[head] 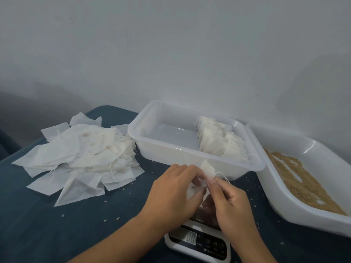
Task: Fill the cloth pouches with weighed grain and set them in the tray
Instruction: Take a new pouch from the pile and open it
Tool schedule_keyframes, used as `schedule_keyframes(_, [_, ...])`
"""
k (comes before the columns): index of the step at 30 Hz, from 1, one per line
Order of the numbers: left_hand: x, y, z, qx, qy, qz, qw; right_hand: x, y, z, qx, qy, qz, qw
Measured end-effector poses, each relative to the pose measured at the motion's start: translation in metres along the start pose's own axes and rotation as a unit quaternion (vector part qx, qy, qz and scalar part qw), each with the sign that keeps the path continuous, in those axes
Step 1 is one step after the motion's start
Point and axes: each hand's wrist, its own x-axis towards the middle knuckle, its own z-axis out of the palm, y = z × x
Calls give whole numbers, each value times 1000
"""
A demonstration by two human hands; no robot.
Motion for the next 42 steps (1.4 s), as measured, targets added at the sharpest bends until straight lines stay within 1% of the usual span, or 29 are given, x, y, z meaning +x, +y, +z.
schedule_keyframes(5, [-1,-3,1,-29,-24,-18,999,1,3,1,-3,0,11,1000])
schedule_keyframes(9, [0,-3,1,-47,-44,-24,998,1,0,2,10,-4,2,1000])
schedule_keyframes(13, [1,-1,0,-131,-52,-69,988,-1,-3,0,8,-14,-10,1000])
schedule_keyframes(15, [1,-1,-1,-165,-49,-92,981,0,-1,-2,-6,2,-11,1000])
schedule_keyframes(17, [2,1,-1,-191,-34,-114,974,1,1,-2,-22,19,-4,1000])
schedule_keyframes(19, [2,2,-2,-212,-4,-143,967,1,4,-1,-37,25,4,999])
schedule_keyframes(22, [3,2,-2,-215,35,-159,963,1,7,-1,-35,28,34,998])
schedule_keyframes(26, [4,-1,-4,-217,71,-162,960,0,4,0,29,-13,60,998])
schedule_keyframes(28, [4,-2,-5,-218,81,-164,959,0,4,-2,40,-23,65,997])
schedule_keyframes(30, [5,-4,-7,-206,85,-161,961,-1,3,-4,7,-1,41,999])
schedule_keyframes(31, [6,-5,-7,-193,85,-156,965,-2,3,-5,-23,28,13,999])
schedule_keyframes(33, [6,-7,-8,-159,80,-145,973,-5,1,-7,-78,102,-70,989])
schedule_keyframes(35, [6,-8,-9,-131,73,-140,979,-6,-3,-10,-99,151,-165,970])
schedule_keyframes(36, [6,-8,-9,-122,69,-138,981,-6,-3,-11,-105,154,-212,959])
schedule_keyframes(38, [5,-8,-9,-109,64,-126,984,-5,-1,-12,-138,118,-288,940])
schedule_keyframes(40, [5,-7,-9,-104,60,-110,987,-2,4,-12,-199,69,-307,928])
schedule_keyframes(42, [5,-4,-10,-106,52,-95,988,1,10,-11,-275,49,-289,916])
